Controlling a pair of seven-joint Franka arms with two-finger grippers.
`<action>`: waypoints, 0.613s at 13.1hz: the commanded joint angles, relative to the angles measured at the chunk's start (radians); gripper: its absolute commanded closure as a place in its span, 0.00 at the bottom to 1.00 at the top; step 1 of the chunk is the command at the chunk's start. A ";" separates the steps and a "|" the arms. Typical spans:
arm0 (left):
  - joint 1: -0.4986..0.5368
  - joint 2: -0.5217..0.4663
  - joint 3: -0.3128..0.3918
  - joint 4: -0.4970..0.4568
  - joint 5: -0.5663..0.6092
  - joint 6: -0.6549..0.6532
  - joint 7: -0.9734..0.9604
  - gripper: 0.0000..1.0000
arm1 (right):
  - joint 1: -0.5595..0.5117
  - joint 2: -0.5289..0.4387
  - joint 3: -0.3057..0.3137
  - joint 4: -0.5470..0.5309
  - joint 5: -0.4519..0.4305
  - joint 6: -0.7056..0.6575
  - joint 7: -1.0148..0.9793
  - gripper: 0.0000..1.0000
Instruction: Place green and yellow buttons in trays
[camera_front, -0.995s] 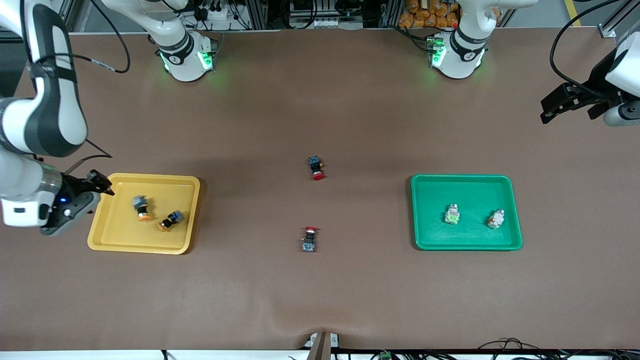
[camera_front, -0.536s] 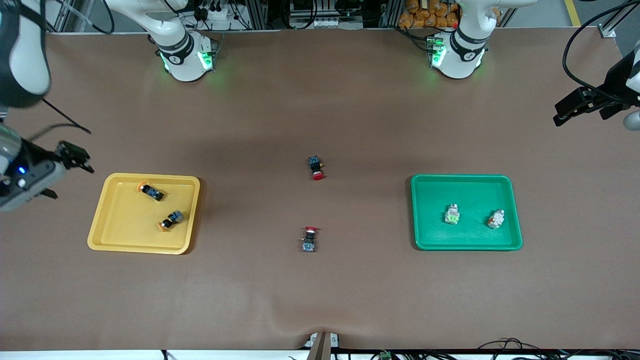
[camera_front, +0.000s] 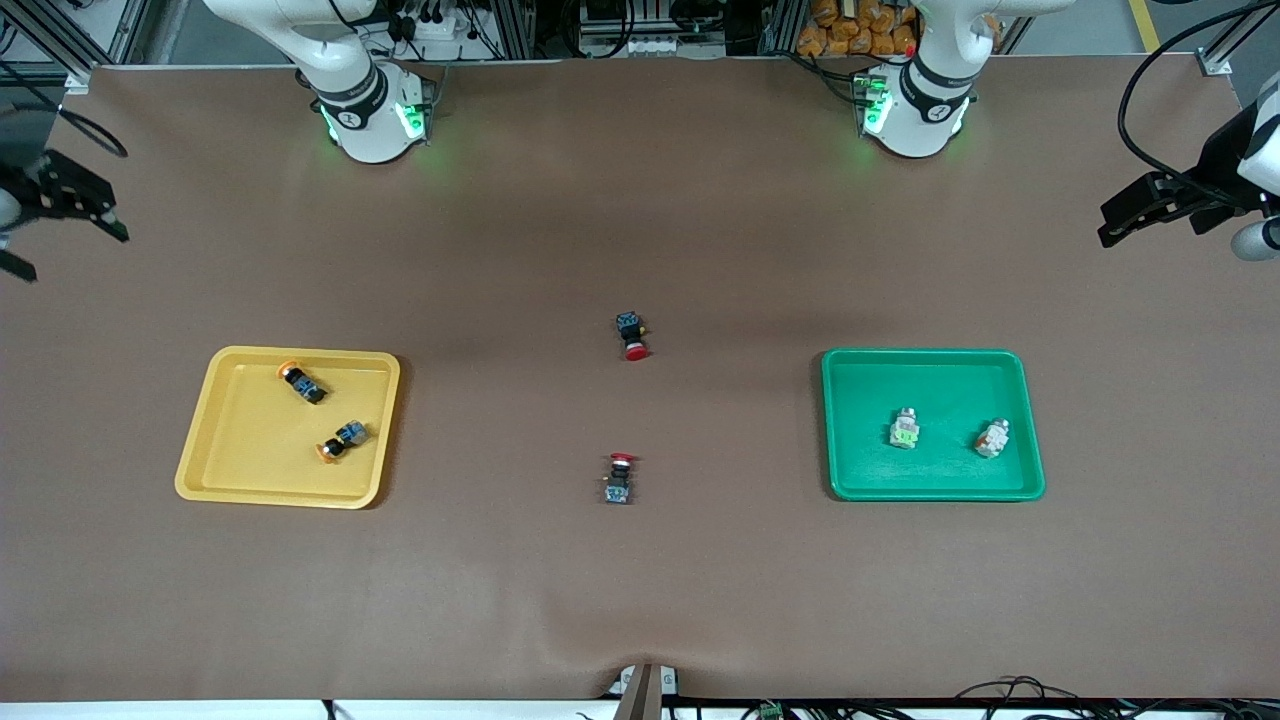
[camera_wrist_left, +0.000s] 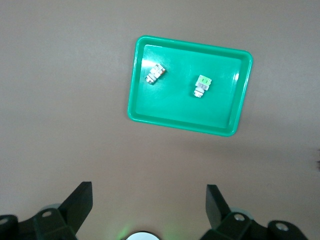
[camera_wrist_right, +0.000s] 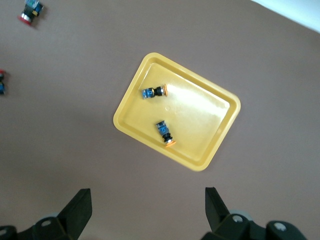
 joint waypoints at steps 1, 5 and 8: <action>0.006 -0.015 -0.004 -0.002 -0.024 -0.017 -0.009 0.00 | -0.028 -0.066 0.015 -0.047 0.017 -0.018 0.229 0.00; 0.007 -0.019 -0.004 -0.005 -0.024 -0.018 -0.009 0.00 | -0.027 -0.071 0.015 -0.030 0.016 -0.021 0.378 0.00; 0.004 -0.018 -0.004 0.005 -0.024 -0.018 0.004 0.00 | -0.028 -0.026 0.015 0.045 0.017 -0.027 0.379 0.00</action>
